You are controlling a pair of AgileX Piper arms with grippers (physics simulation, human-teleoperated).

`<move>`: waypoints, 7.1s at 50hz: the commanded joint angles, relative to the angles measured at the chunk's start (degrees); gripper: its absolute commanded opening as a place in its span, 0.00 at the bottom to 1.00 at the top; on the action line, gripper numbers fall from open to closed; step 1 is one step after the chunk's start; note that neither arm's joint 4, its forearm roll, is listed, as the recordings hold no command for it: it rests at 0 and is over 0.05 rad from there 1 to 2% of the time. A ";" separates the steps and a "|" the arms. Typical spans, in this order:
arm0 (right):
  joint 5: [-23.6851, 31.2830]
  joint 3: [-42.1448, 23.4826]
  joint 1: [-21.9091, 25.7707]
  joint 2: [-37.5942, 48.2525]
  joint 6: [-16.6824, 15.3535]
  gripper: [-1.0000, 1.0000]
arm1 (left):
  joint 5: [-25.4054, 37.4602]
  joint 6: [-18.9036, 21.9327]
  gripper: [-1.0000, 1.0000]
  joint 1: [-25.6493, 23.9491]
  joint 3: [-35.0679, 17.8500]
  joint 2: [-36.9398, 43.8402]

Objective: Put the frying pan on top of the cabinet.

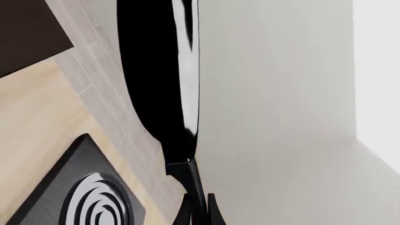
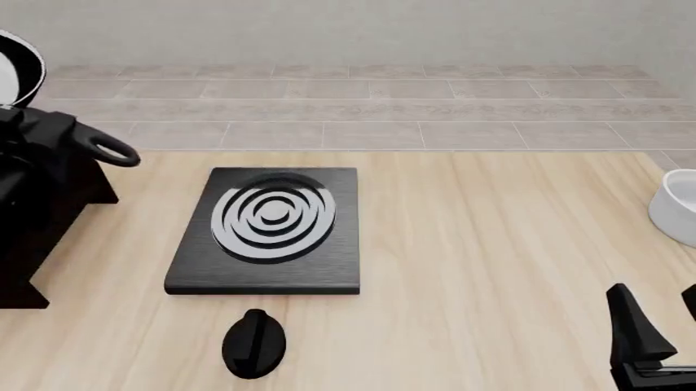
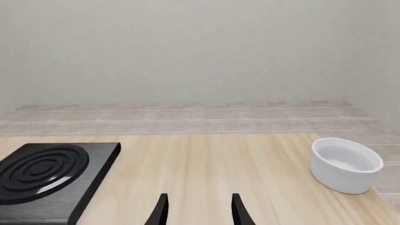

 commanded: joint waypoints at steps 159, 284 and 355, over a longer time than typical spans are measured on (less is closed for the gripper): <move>0.62 0.02 -0.42 0.25 0.16 1.00 | -19.81 -16.63 0.00 15.69 3.25 21.07; 0.65 0.01 -0.94 0.58 -0.30 1.00 | -23.06 -12.70 1.00 21.16 6.20 26.94; 0.60 0.00 -0.46 0.86 -1.11 1.00 | -2.56 -11.70 1.00 16.63 23.26 -12.43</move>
